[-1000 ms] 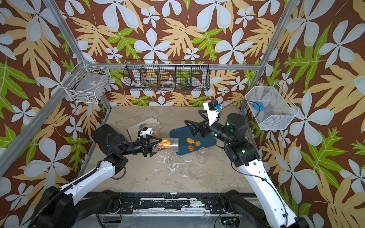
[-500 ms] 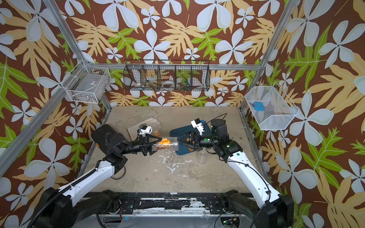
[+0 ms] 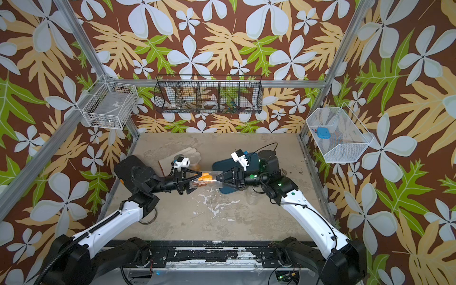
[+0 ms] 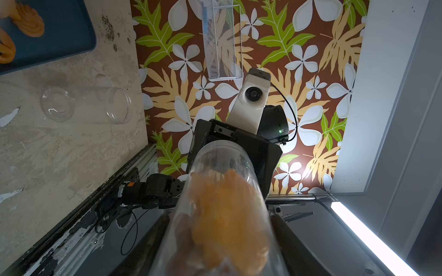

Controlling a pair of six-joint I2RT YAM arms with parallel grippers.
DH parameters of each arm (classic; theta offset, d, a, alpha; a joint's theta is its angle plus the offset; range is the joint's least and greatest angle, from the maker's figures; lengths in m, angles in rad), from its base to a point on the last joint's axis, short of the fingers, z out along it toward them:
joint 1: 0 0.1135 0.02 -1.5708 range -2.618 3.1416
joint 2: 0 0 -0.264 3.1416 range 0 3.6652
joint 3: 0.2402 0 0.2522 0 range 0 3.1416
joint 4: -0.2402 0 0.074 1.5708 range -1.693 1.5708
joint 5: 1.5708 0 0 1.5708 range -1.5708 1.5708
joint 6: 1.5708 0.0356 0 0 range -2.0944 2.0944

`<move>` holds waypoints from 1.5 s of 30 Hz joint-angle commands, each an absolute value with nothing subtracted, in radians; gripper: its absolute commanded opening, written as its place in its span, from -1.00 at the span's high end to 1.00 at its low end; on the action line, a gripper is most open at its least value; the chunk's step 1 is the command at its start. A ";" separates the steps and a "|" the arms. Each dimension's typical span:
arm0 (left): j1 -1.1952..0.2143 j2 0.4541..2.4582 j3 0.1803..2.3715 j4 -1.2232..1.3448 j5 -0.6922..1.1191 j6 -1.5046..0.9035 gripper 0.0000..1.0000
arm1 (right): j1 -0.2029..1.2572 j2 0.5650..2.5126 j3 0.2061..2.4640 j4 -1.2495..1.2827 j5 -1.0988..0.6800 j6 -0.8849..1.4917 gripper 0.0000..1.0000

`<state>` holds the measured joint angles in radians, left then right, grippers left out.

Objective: Pour the cookies out of the jar
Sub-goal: Unscrew the lid from the jar.

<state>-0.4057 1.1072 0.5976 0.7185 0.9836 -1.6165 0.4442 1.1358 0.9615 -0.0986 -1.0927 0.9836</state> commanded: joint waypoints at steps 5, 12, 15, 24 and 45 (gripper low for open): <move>-0.403 1.112 0.606 0.738 0.983 -1.610 0.32 | 0.448 1.131 0.954 -0.026 -1.122 0.983 -0.36; -0.403 1.111 0.604 0.738 0.984 -1.612 0.32 | 0.448 1.133 0.961 -0.037 -1.118 0.905 -0.27; -0.404 1.107 0.603 0.738 0.984 -1.614 0.32 | 0.447 1.118 0.976 -0.085 -1.074 0.769 -0.24; -0.403 1.109 0.596 0.741 0.989 -1.624 0.32 | 0.446 1.050 0.936 -0.063 -0.967 0.385 -0.13; -0.404 1.134 0.617 0.741 0.993 -1.631 0.32 | 0.561 0.943 0.821 -0.006 -0.677 -0.672 -0.07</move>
<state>-0.4095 1.1320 0.6109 0.7418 1.0214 -1.6207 0.5381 0.9520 0.8215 -0.0341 -0.7609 -0.4679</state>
